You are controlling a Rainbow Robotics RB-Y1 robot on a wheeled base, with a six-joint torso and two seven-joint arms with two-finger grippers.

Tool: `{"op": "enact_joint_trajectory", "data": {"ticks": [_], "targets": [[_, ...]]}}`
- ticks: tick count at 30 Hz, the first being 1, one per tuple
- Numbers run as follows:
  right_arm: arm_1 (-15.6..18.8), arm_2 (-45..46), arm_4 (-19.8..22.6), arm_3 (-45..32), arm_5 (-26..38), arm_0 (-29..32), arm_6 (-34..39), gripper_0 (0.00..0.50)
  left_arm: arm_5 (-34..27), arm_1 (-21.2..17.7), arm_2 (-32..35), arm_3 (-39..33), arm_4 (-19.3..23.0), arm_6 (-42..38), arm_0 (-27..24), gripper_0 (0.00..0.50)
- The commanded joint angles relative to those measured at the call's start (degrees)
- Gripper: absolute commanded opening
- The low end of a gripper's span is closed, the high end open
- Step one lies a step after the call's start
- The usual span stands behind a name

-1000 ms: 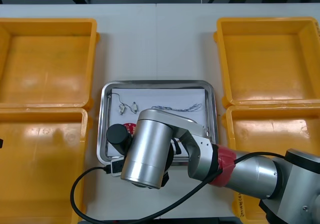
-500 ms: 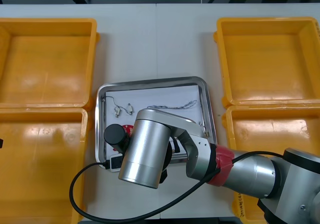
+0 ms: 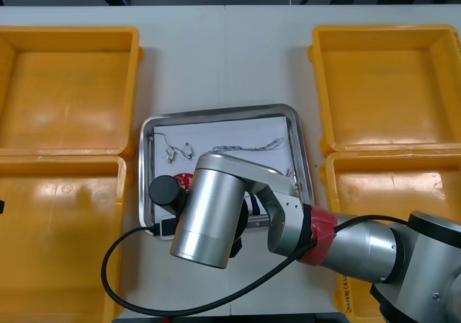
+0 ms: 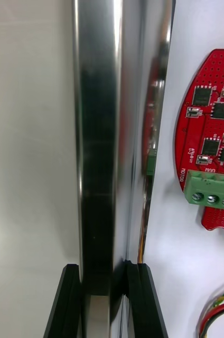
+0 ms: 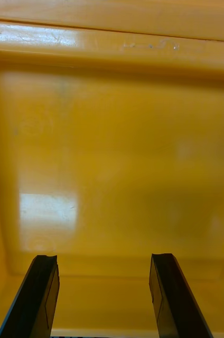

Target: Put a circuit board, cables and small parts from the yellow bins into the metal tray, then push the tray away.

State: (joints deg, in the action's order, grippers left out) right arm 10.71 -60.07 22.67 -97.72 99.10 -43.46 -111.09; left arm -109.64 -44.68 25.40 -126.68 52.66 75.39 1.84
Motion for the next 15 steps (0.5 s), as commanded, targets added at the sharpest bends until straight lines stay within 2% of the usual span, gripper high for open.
{"op": "enact_joint_trajectory", "data": {"ticks": [1,15], "targets": [[-1.57,3.03,-0.78,0.07,0.75,-2.68,1.49,0.000,-0.36,-2.25,0.96,-1.56,0.43,-1.12,1.24,0.500],[-1.83,5.32,-4.03,1.47,0.40,-6.11,1.31,0.000,-0.36,-2.25,0.96,-1.56,0.43,-1.12,1.24,0.500]]}}
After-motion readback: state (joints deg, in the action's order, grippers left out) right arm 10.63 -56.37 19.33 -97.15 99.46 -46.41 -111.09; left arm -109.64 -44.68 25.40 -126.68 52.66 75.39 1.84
